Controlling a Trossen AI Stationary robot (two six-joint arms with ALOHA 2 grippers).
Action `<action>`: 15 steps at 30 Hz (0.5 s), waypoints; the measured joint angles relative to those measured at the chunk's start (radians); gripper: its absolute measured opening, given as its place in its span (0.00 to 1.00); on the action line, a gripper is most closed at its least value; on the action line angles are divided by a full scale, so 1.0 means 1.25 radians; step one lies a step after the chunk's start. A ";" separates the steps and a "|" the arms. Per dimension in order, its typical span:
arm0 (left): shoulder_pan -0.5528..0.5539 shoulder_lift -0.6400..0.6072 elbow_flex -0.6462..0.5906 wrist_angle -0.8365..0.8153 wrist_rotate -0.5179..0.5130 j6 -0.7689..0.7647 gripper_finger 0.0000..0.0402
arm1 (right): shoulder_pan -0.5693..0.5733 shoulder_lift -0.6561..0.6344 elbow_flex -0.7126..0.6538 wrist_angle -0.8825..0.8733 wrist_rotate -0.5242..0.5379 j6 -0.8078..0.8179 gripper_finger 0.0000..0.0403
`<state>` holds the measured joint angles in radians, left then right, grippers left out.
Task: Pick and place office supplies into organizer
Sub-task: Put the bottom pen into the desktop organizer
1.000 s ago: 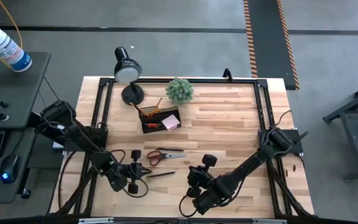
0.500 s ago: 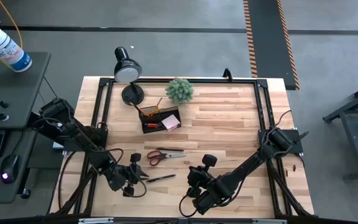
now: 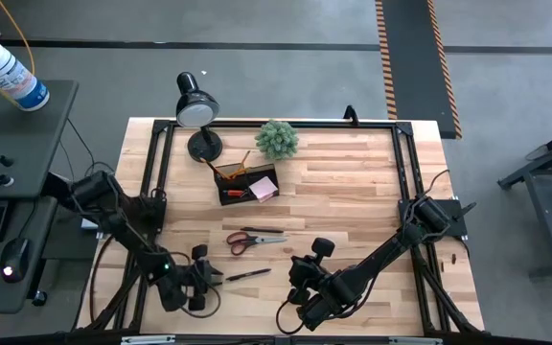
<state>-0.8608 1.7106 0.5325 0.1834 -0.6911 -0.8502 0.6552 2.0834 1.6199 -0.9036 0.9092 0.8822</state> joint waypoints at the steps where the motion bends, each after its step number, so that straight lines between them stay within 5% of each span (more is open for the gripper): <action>1: 0.000 0.018 0.011 0.004 -0.011 -0.006 0.30 | 0.000 0.000 0.000 0.001 0.000 0.000 0.03; 15: 0.030 0.141 0.105 0.009 -0.097 0.004 0.36 | 0.000 0.000 0.000 0.009 0.000 0.000 0.03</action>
<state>-0.8233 1.8873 0.6632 0.1942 -0.8127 -0.8449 0.6552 2.0831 1.6199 -0.8925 0.9096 0.8818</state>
